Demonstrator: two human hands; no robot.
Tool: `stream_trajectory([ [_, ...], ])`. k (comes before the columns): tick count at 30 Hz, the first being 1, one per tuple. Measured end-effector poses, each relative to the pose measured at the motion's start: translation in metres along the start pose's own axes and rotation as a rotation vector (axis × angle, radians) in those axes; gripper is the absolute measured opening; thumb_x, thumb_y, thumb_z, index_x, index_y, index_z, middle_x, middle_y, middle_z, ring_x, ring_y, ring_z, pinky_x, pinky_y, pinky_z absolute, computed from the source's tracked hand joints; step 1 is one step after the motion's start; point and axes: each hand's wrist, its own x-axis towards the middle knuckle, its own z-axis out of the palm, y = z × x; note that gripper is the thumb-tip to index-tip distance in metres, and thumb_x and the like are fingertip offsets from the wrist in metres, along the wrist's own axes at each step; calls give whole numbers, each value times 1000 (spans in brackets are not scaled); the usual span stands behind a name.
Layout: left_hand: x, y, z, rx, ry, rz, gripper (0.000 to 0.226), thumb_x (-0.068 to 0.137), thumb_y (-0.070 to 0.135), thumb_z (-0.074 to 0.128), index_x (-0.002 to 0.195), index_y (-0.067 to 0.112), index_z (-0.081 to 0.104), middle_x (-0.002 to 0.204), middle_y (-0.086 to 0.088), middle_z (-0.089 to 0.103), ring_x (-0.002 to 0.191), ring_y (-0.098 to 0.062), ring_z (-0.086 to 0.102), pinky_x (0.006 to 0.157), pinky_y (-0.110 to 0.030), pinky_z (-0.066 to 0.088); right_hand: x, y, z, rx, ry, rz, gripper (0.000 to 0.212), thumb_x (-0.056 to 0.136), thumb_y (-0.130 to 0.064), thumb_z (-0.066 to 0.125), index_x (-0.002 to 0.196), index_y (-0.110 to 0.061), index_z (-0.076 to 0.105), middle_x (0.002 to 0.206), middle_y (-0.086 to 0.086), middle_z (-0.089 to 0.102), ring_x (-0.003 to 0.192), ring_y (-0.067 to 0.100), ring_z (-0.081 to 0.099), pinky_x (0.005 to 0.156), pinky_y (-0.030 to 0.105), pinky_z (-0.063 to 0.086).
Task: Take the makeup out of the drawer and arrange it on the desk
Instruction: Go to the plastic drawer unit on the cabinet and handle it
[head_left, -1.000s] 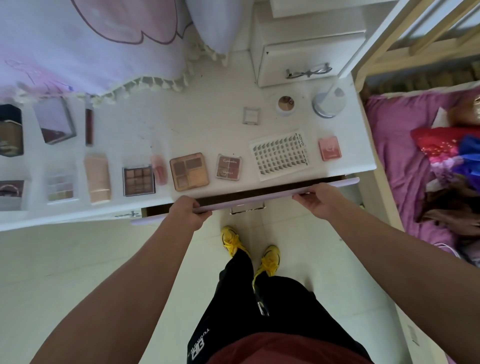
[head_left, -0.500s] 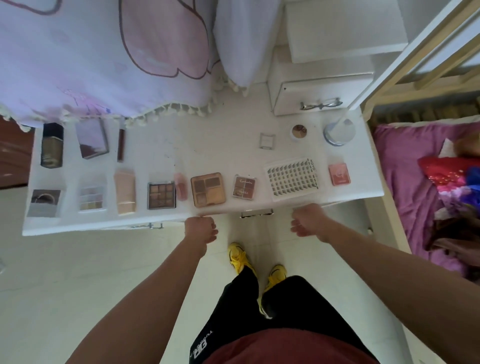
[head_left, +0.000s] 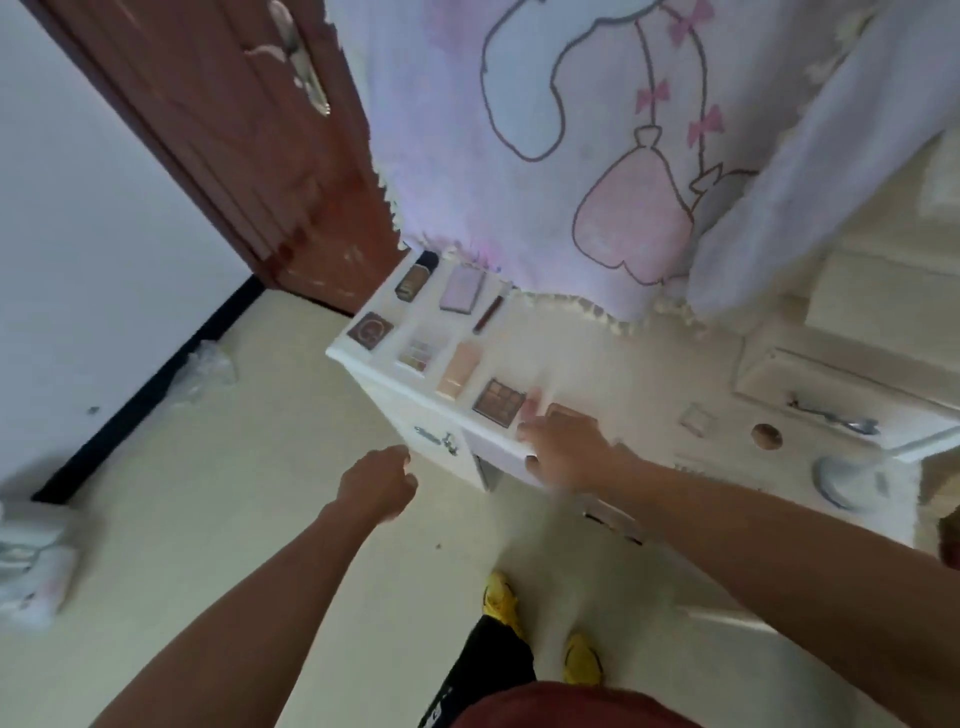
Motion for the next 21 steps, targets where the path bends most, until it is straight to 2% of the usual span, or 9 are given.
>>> stream_trajectory([
  [4, -36, -61, -27, -10, 138, -126, 37, 94, 29, 48, 131, 22, 51, 128, -9, 58, 116, -26, 56, 91, -33, 43, 40, -70, -35, -176, 10, -210, 33, 91, -27, 53, 122, -17, 56, 118, 8, 62, 103, 31, 62, 86, 40, 52],
  [8, -72, -134, -44, -43, 206, -279, 35, 95, 28, 46, 130, 21, 51, 128, -9, 58, 115, -28, 56, 91, -34, 43, 74, -159, -51, -303, 31, -406, 32, 89, -17, 51, 120, -15, 57, 112, 5, 63, 96, 28, 63, 81, 35, 51],
  [12, -114, -233, -43, -103, 241, -462, 33, 95, 27, 46, 125, 19, 53, 125, -9, 59, 113, -27, 57, 89, -33, 43, 111, -286, -45, -389, 44, -639, 32, 87, -16, 50, 118, -14, 57, 115, 8, 61, 103, 30, 61, 84, 35, 49],
  [16, -158, -340, -35, -189, 252, -644, 32, 94, 25, 47, 124, 18, 54, 123, -8, 59, 111, -27, 58, 88, -32, 43, 140, -424, -26, -460, 25, -830, 31, 87, -14, 48, 117, -13, 57, 114, 8, 61, 99, 28, 60, 80, 36, 50],
  [21, -241, -453, -14, -280, 249, -861, 33, 94, 27, 46, 125, 18, 54, 125, -8, 59, 113, -27, 57, 91, -33, 44, 131, -587, 12, -550, -34, -1016, 32, 89, -16, 48, 120, -14, 56, 117, 9, 59, 101, 29, 60, 80, 34, 48],
])
